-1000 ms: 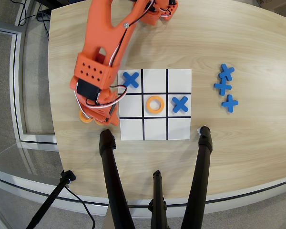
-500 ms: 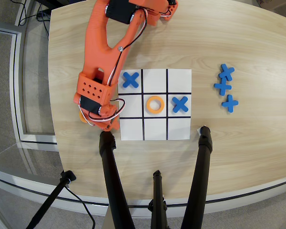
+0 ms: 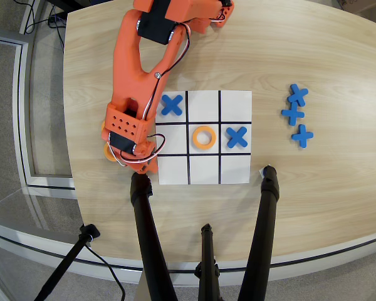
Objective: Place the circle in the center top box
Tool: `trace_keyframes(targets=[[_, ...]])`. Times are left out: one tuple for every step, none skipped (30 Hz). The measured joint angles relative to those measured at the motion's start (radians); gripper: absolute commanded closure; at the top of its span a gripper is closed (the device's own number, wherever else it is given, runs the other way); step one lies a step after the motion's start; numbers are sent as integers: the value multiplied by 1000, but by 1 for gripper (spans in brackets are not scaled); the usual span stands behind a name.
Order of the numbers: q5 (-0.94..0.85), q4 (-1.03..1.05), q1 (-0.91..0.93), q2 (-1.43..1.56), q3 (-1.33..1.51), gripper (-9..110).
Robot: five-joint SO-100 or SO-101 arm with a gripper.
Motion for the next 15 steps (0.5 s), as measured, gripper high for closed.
trace_keyframes(targets=[[2, -2, 0, 0, 0, 75], [8, -2, 0, 0, 0, 75], [11, -2, 0, 0, 0, 75], [14, -2, 0, 0, 0, 75], [17, 0, 0, -2, 0, 75], [17, 8, 0, -2, 0, 75], [17, 20, 0, -2, -2, 75], [20, 34, 0, -2, -2, 75], [20, 48, 0, -2, -3, 75], [20, 63, -2, 0, -6, 75], [20, 77, -3, 0, -9, 75], [20, 94, -5, 0, -11, 75], [20, 107, -5, 0, -17, 75], [20, 124, -5, 0, -21, 75], [20, 140, -6, 2, -25, 75]])
